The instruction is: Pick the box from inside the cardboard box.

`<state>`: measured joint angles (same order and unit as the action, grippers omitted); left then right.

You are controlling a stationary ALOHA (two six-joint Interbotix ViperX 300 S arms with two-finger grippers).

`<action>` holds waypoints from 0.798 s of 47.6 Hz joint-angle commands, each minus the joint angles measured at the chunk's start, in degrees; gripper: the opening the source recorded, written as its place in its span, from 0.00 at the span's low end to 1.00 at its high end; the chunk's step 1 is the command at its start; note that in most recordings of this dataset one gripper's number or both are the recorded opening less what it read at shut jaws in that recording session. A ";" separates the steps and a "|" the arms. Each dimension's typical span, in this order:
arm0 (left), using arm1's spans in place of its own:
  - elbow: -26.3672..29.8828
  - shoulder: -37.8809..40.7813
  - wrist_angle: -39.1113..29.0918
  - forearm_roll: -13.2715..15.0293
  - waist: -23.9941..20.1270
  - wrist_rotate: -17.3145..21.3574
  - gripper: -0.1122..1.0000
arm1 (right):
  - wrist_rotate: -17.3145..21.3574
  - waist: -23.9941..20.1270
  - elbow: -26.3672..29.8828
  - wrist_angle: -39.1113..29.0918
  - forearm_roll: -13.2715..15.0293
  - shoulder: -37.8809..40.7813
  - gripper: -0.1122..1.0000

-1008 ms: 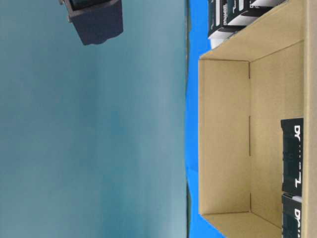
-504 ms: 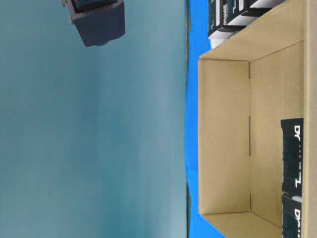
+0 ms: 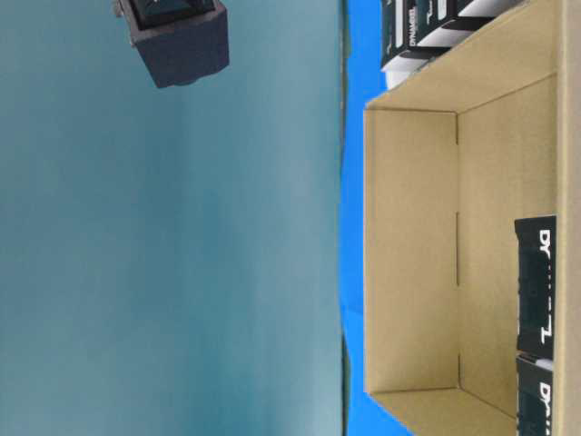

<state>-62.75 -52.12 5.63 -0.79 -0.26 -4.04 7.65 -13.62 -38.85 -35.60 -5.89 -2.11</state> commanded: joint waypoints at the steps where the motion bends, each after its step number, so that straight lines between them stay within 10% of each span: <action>1: 1.41 0.26 0.35 -0.18 0.00 0.09 0.07 | 0.00 0.18 0.79 0.00 0.09 0.09 0.93; 38: 1.49 0.00 0.35 -0.26 0.26 0.00 0.07 | 0.00 3.87 8.79 -7.38 0.09 -12.30 0.93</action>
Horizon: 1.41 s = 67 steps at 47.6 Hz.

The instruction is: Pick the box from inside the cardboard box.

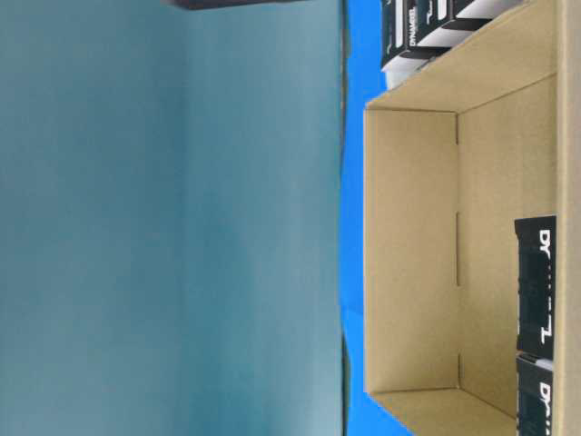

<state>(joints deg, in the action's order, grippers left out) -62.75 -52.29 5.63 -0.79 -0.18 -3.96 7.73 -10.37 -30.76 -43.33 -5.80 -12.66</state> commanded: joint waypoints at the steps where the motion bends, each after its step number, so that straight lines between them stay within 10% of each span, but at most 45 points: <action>1: 1.49 0.18 0.35 -0.18 0.26 -0.09 0.07 | -0.09 0.79 0.70 0.44 0.09 -2.20 0.93; 67: 1.49 0.18 0.26 -0.18 2.81 0.53 0.07 | -0.09 3.52 -14.77 29.71 0.00 -23.73 0.93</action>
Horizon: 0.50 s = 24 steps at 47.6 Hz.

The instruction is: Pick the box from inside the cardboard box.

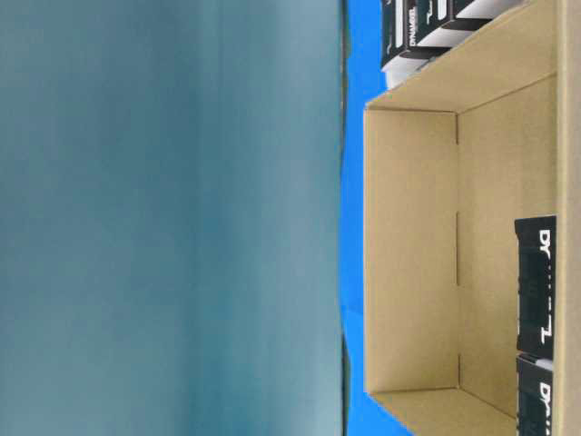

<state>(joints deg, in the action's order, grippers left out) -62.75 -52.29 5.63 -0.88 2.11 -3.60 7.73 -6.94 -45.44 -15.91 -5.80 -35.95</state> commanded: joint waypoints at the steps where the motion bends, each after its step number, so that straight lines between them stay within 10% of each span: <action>1: 1.49 0.18 0.26 -0.09 0.53 0.18 0.07 | -0.09 0.09 -0.35 2.64 0.00 -0.62 0.93; 24: 1.58 0.09 0.26 -0.09 1.14 0.18 0.07 | -0.18 0.53 -4.31 5.80 -0.09 -7.91 0.93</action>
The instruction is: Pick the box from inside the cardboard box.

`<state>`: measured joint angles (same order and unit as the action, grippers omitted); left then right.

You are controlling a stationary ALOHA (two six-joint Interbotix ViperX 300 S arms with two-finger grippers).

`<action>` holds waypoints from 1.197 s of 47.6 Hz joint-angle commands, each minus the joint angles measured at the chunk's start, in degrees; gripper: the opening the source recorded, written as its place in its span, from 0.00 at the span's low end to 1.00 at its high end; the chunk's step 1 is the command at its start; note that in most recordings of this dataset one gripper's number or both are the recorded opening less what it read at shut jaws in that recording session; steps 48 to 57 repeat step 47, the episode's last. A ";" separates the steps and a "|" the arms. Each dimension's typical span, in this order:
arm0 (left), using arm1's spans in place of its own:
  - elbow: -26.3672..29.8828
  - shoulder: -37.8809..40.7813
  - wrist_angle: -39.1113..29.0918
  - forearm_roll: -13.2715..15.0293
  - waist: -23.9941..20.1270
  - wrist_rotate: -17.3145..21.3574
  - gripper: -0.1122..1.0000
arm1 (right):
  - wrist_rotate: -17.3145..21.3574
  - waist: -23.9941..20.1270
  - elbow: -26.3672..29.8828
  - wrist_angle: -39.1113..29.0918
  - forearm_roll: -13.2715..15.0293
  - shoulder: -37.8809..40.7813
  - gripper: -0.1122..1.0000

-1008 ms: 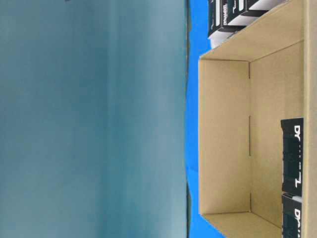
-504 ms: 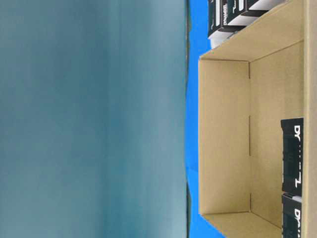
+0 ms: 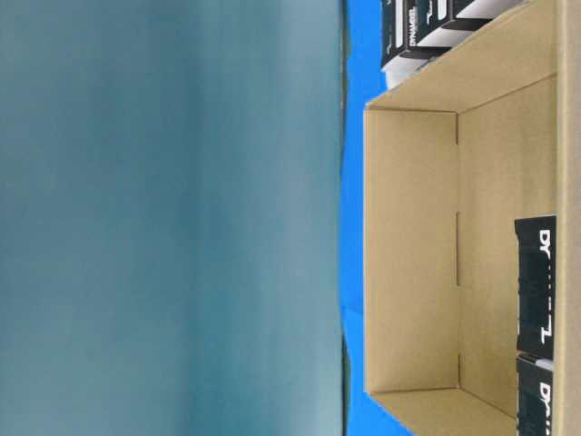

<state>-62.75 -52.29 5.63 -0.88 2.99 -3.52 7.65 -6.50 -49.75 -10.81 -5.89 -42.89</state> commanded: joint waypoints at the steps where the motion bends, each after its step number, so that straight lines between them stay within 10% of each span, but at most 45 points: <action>1: 1.58 0.09 0.35 -0.09 0.18 0.09 0.07 | -0.09 0.09 -0.18 0.70 0.00 -1.23 0.93; 57: 1.58 0.44 0.35 -0.18 0.18 0.35 0.07 | 0.00 0.09 -2.20 0.26 -0.18 -3.69 0.93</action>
